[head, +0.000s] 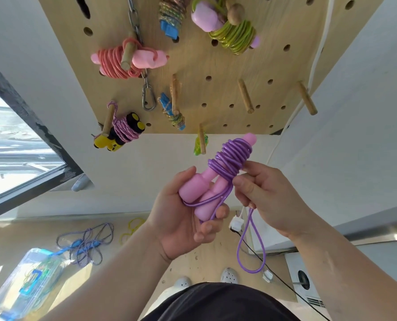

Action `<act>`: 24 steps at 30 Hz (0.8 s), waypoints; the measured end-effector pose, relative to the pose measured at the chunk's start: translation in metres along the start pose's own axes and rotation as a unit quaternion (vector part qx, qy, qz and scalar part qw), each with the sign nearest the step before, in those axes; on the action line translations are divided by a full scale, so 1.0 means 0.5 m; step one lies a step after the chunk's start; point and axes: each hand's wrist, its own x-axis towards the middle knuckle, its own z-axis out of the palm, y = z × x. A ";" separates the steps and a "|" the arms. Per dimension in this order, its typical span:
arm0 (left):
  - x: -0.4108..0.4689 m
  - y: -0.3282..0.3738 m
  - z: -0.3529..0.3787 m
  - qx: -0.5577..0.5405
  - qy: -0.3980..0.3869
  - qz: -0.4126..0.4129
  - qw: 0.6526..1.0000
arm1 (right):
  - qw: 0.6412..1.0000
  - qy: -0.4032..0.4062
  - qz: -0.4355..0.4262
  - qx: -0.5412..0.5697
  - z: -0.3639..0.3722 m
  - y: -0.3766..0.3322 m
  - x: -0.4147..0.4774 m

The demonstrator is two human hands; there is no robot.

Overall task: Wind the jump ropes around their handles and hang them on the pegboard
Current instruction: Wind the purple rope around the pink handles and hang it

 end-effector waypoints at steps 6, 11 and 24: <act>0.005 0.008 -0.002 0.056 0.101 -0.009 0.993 | 0.999 0.039 0.020 0.008 0.022 0.013 -0.004; 0.027 0.001 0.002 0.348 0.426 0.190 0.813 | 0.988 0.141 0.061 0.001 0.033 0.032 0.000; 0.026 0.017 0.021 0.543 0.407 0.254 0.690 | 0.992 0.107 0.058 0.028 0.029 -0.022 -0.001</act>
